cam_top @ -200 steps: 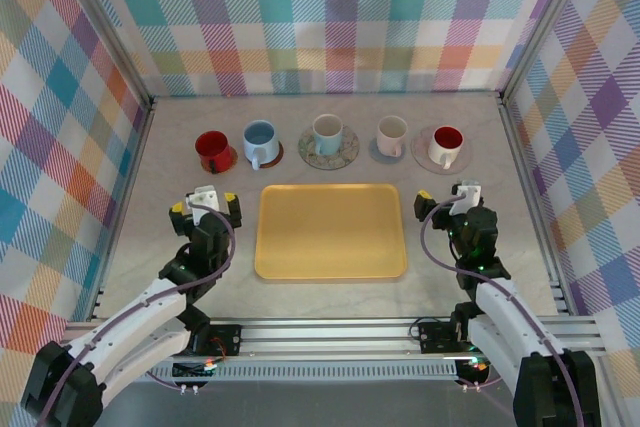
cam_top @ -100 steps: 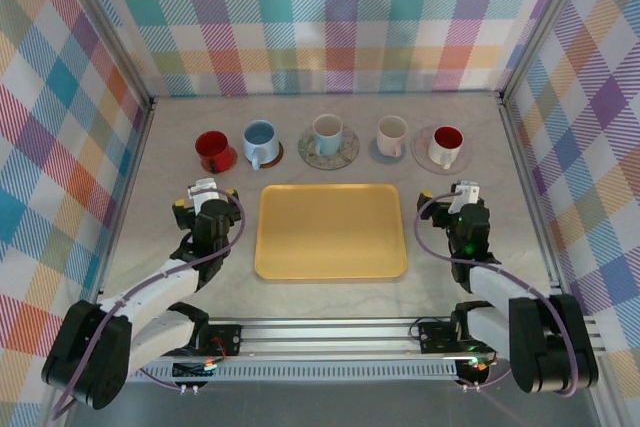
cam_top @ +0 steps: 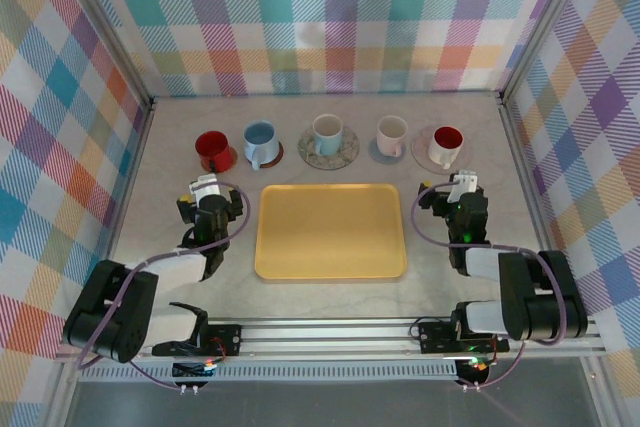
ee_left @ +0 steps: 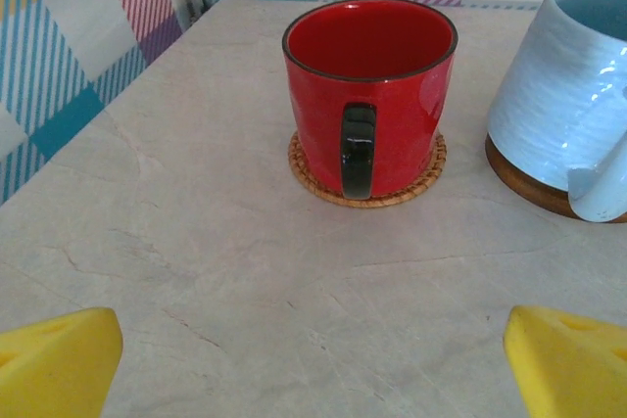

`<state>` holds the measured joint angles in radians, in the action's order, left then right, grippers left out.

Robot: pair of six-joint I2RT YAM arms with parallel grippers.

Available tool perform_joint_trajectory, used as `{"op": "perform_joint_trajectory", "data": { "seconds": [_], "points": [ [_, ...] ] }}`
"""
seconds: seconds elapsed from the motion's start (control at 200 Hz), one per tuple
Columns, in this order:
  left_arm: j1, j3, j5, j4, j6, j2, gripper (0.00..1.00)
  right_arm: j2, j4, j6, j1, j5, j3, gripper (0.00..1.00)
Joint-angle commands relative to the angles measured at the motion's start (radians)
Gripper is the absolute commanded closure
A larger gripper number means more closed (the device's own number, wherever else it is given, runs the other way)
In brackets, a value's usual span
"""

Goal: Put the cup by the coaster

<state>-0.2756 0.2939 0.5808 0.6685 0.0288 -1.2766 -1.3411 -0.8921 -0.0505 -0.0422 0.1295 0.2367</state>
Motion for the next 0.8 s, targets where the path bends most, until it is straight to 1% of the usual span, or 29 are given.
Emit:
{"op": "perform_joint_trajectory", "data": {
  "seconds": [0.0, 0.24, 0.385, 0.565, 0.665, 0.7, 0.795],
  "points": [
    [0.023, 0.007, -0.048, 0.127, -0.032, -0.04, 0.0, -0.031, -0.077, 0.036, 0.007, -0.056, 0.025, 0.01],
    [0.052, 0.053, -0.097, 0.145, -0.074, -0.109, 0.0, -0.092, -0.105, 0.047, 0.009, -0.093, 0.041, 0.01],
    [0.07, 0.046, -0.122, 0.238, -0.097, -0.165, 0.0, -0.119, -0.108, 0.051, 0.01, -0.1, 0.054, 0.01],
    [0.087, 0.075, -0.192, 0.216, -0.099, -0.217, 0.0, -0.158, -0.118, 0.057, 0.01, -0.11, 0.067, 0.01],
    [0.091, 0.086, -0.206, 0.226, -0.104, -0.245, 0.0, -0.199, -0.135, 0.056, 0.011, -0.108, 0.08, 0.01],
    [0.096, 0.092, -0.217, 0.203, -0.097, -0.239, 0.0, -0.201, -0.111, 0.056, 0.011, -0.107, 0.094, 0.01],
    [0.105, 0.093, -0.244, 0.204, -0.097, -0.244, 0.0, -0.202, -0.026, 0.051, 0.01, -0.099, 0.14, 0.01]
  ]
}}
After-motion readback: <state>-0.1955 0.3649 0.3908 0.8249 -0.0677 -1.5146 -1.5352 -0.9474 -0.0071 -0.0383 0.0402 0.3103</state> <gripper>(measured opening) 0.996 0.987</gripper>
